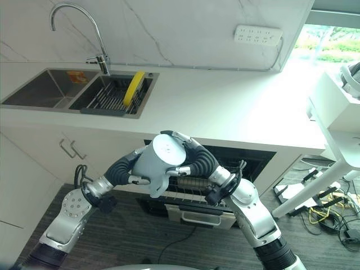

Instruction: Place the dishes in the dishwasher.

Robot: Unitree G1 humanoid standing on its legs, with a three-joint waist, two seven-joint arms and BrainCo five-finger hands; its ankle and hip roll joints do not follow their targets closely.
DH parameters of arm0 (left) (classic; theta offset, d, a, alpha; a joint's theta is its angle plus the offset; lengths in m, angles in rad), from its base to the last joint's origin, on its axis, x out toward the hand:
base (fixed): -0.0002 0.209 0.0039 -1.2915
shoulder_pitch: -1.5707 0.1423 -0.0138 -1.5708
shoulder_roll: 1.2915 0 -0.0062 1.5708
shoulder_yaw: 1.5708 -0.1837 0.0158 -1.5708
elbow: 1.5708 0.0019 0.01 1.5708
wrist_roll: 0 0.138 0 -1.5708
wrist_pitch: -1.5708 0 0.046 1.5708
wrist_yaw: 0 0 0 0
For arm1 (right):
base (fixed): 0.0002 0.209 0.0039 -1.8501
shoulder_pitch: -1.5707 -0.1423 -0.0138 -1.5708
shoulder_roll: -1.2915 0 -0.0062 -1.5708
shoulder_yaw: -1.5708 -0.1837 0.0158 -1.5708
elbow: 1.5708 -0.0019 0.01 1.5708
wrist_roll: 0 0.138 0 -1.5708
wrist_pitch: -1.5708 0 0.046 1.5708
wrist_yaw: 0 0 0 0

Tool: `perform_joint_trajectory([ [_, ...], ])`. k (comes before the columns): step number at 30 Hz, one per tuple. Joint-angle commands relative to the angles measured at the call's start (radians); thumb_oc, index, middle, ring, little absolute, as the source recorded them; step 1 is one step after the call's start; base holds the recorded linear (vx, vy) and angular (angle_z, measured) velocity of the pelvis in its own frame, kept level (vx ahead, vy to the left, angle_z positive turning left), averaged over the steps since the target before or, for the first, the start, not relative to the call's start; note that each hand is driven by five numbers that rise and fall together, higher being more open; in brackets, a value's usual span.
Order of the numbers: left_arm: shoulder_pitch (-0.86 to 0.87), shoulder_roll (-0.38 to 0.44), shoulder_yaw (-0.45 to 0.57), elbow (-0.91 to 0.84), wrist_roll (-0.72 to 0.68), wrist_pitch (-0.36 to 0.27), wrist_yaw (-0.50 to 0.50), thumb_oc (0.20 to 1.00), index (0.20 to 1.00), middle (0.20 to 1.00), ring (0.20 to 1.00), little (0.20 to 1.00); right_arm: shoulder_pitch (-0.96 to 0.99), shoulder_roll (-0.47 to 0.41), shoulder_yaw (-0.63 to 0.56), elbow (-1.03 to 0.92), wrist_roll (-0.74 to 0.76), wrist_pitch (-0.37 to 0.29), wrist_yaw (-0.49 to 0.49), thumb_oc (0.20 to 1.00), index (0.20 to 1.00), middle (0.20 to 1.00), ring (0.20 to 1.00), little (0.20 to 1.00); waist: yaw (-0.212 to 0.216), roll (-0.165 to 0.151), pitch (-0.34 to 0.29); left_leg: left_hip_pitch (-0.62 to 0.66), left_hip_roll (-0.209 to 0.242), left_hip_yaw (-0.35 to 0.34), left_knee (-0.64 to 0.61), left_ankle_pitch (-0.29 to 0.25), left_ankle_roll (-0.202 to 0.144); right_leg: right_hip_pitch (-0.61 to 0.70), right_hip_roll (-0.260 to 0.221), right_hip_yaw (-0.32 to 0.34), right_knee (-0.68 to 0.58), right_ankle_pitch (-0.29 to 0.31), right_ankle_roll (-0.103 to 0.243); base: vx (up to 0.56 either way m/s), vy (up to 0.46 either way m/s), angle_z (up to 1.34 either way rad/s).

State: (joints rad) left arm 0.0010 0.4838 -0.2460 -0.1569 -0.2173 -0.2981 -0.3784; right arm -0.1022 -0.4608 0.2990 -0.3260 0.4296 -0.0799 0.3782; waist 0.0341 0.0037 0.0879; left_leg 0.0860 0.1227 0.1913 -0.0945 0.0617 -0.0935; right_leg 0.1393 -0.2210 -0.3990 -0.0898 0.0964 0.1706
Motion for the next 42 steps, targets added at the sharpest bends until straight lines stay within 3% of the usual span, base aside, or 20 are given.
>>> perform_joint_trajectory([
  [1, -0.054, 0.013, -0.005, -0.043, -0.053, -0.024, 0.034, 1.000, 1.000, 1.000, 1.000, 1.000, -0.052, 0.011, -0.030, -0.087, -0.005, -0.088, -0.039, 0.200, 0.200, 0.200, 0.200, 0.200, 0.020, -0.018, 0.000, 0.062, 0.082, 0.049, 0.007, -0.076, -0.054, 0.028, -0.075, -0.003, 0.016, -0.042, 0.073, 0.00, 0.000, 0.00],
  [10, -0.061, -0.001, -0.013, -0.024, -0.059, -0.022, 0.073, 1.000, 1.000, 1.000, 1.000, 1.000, -0.040, 0.020, -0.054, -0.066, -0.018, -0.113, -0.085, 0.200, 0.200, 0.200, 0.200, 0.200, 0.009, -0.020, 0.004, 0.065, 0.083, 0.054, 0.007, -0.078, -0.053, 0.025, -0.075, 0.003, 0.018, -0.042, 0.074, 0.00, 0.000, 0.00],
  [23, -0.025, 0.014, 0.083, -0.064, -0.101, -0.001, 0.076, 1.000, 1.000, 1.000, 1.000, 1.000, 0.005, 0.011, -0.134, -0.041, -0.062, -0.123, -0.162, 0.200, 0.200, 0.200, 0.200, 0.200, 0.000, -0.017, 0.011, 0.068, 0.088, 0.055, 0.007, -0.074, -0.055, 0.025, -0.075, 0.007, 0.018, -0.042, 0.074, 0.00, 0.000, 0.00],
  [33, 0.020, 0.011, 0.171, -0.056, -0.134, 0.007, 0.079, 1.000, 1.000, 1.000, 1.000, 1.000, 0.074, 0.025, -0.234, 0.011, -0.087, -0.124, -0.236, 0.200, 0.200, 0.200, 0.200, 0.200, -0.030, -0.011, 0.024, 0.069, 0.098, 0.072, 0.007, -0.069, -0.059, 0.012, -0.074, 0.024, 0.018, -0.037, 0.074, 0.01, -0.010, -0.01],
  [38, 0.028, 0.021, 0.167, -0.040, -0.118, 0.062, 0.072, 1.000, 1.000, 1.000, 1.000, 1.000, 0.099, 0.020, -0.269, 0.035, -0.094, -0.112, -0.267, 0.200, 0.200, 0.200, 0.200, 0.200, -0.064, -0.002, 0.071, 0.043, 0.107, 0.090, 0.007, -0.054, -0.065, -0.039, -0.074, 0.061, 0.018, -0.021, 0.075, -0.03, -0.035, -0.13],
  [42, -0.053, 0.035, 0.113, 0.005, -0.098, 0.095, 0.125, 1.000, 1.000, 1.000, 1.000, 1.000, 0.033, -0.006, -0.267, 0.082, -0.077, -0.113, -0.286, 0.200, 0.200, 0.200, 0.200, 0.200, -0.090, 0.016, 0.138, -0.022, 0.112, 0.089, 0.007, -0.029, -0.065, -0.130, -0.076, 0.100, 0.040, -0.010, 0.071, -0.23, 0.055, -0.20],
])
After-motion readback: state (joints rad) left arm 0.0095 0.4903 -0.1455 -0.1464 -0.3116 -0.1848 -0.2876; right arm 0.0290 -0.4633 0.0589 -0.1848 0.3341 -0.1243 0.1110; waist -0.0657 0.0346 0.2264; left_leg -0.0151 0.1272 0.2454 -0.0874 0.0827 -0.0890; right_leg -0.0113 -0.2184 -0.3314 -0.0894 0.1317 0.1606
